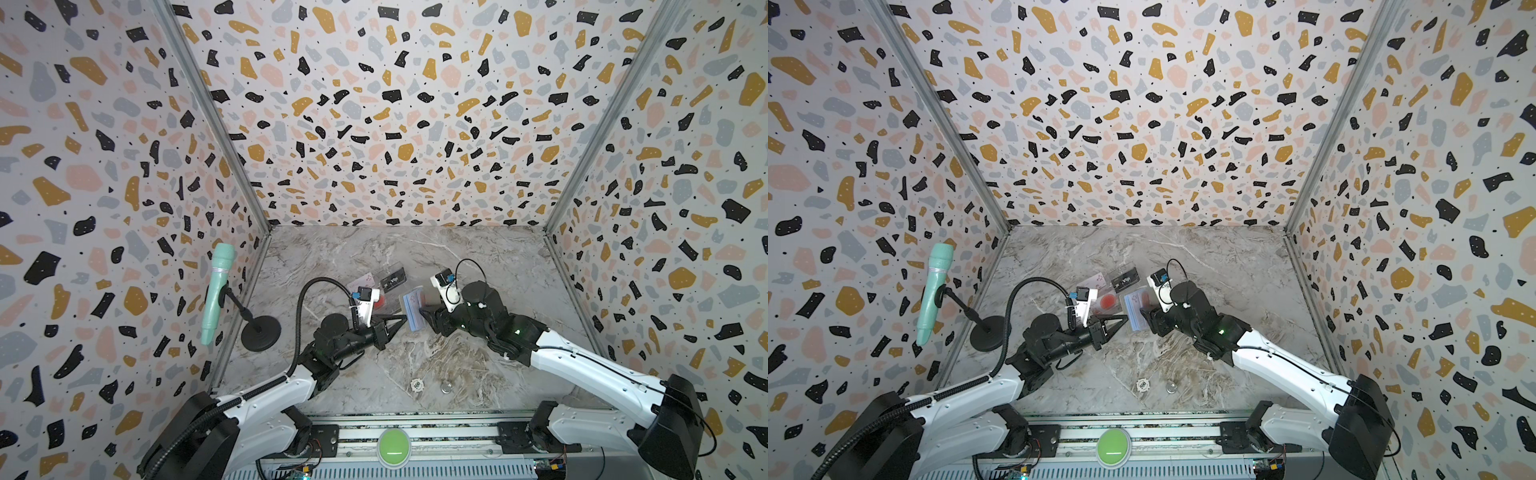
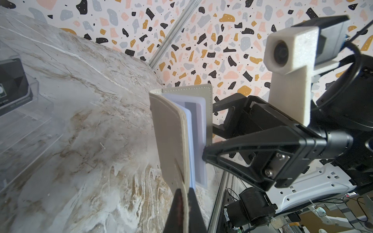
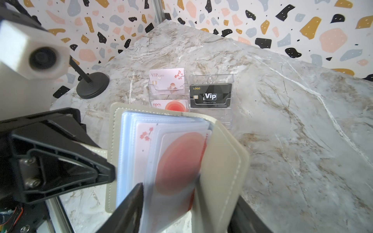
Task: Take the credit cards out of the card holder
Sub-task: Open the card holder.
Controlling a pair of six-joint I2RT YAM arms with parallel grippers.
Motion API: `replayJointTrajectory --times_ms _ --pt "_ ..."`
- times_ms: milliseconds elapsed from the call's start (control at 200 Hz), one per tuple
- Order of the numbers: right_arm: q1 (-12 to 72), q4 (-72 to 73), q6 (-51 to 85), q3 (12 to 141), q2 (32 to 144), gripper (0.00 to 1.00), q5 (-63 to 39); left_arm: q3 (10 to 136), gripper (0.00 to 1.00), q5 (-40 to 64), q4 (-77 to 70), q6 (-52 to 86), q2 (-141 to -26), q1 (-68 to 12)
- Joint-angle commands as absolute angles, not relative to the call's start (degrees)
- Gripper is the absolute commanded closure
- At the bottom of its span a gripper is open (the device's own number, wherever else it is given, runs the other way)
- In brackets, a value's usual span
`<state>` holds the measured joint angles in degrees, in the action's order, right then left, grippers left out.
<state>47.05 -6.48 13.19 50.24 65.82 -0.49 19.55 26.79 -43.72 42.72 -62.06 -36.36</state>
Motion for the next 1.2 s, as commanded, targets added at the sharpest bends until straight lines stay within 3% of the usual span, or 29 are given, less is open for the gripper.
replayJointTrajectory --times_ms 0,300,611,711,901,1116,1196 --pt "44.2 -5.0 14.0 48.6 63.1 0.37 -6.7 21.6 1.0 28.4 -46.9 41.5 -61.4 -36.1" --pt "37.6 1.5 15.8 44.1 59.5 0.29 -27.4 21.4 1.0 28.6 -47.4 41.2 -61.7 -35.9" --pt "34.6 3.2 17.0 42.0 57.1 0.26 -29.4 20.3 1.0 28.7 -47.9 41.4 -61.1 -35.7" --pt "31.7 3.3 18.1 41.0 55.4 0.3 -29.5 20.1 1.0 28.8 -47.9 41.4 -60.6 -35.6" --pt "27.0 6.2 20.7 38.4 54.0 0.49 -36.1 20.1 1.0 29.4 -48.1 41.4 -60.1 -35.6" --pt "25.2 7.3 21.7 36.8 54.9 0.53 -36.2 20.1 1.0 30.2 -48.7 41.7 -59.9 -35.5" --pt "24.5 8.0 22.0 36.3 55.1 0.62 -37.0 20.1 1.0 30.3 -48.7 41.7 -59.7 -35.5"
